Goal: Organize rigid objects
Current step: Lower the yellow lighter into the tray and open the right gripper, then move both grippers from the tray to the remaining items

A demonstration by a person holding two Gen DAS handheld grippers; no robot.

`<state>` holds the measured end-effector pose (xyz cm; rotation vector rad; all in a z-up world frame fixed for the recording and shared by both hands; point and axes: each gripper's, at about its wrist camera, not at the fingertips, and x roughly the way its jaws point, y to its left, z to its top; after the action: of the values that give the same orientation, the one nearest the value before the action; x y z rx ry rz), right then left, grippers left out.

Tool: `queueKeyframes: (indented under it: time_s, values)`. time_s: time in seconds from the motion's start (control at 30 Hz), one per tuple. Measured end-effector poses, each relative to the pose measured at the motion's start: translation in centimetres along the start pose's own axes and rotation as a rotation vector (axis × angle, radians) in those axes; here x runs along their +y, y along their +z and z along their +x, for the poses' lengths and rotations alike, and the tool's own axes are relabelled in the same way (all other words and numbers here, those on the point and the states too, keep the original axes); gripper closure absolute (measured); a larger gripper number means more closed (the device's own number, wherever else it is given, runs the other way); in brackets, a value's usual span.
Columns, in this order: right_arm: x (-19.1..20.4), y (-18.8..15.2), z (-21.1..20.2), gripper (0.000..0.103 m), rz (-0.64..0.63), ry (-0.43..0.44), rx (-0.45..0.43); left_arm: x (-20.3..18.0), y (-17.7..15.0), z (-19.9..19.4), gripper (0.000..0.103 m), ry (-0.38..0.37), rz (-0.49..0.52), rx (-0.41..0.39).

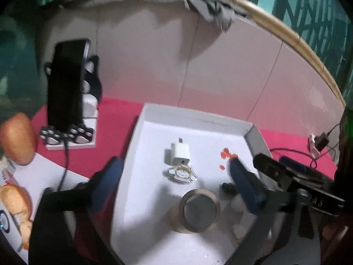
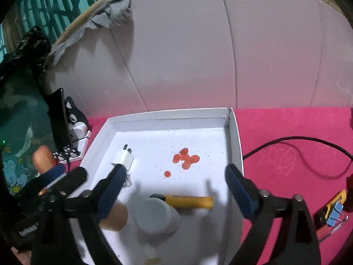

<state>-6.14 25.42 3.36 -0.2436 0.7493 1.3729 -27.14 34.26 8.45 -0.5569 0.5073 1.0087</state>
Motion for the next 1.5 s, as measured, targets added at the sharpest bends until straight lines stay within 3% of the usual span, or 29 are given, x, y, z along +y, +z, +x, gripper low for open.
queueKeyframes:
  time_s: [0.2,0.43,0.6,0.7,0.8,0.93,1.0,1.23,1.37,1.5]
  values:
    - [-0.7,-1.5,-4.1,0.007,-0.046,-0.015,-0.095,-1.5,-0.6,-3.9,0.0,-0.043,0.023,-0.097]
    - [-7.6,-2.9,-9.8,0.007,0.032,-0.083,-0.186,-8.0,-2.5,-5.6,0.0,-0.185,0.145,-0.083]
    - [-15.9,-4.2,-13.1,0.007,0.138,-0.185,-0.201,-14.3,-5.1,-4.4,0.0,-0.261,0.317,0.009]
    - [-21.0,-5.1,-13.6,0.007,0.191,-0.254,-0.163,-18.3,-7.4,-3.0,0.0,-0.327,0.421,0.115]
    - [-24.3,-6.2,-12.9,0.007,0.177,-0.258,-0.098,-21.5,-9.4,-1.1,0.0,-0.364,0.509,0.214]
    - [-25.3,-7.4,-11.3,0.007,0.062,-0.241,-0.025,-25.1,-11.5,1.0,0.002,-0.399,0.619,0.305]
    - [-25.1,-7.4,-10.5,0.007,0.017,-0.249,-0.007,-26.3,-11.8,1.8,0.01,-0.405,0.646,0.337]
    - [-25.7,-6.1,-8.5,0.008,-0.041,-0.225,0.017,-28.7,-11.3,4.7,0.011,-0.372,0.7,0.403]
    - [-25.7,-5.3,-7.1,0.016,-0.044,-0.188,0.048,-29.5,-11.6,5.2,0.01,-0.334,0.769,0.386]
    - [-24.9,-5.2,-6.1,0.034,-0.075,-0.16,0.078,-29.6,-11.7,5.3,0.011,-0.342,0.799,0.384]
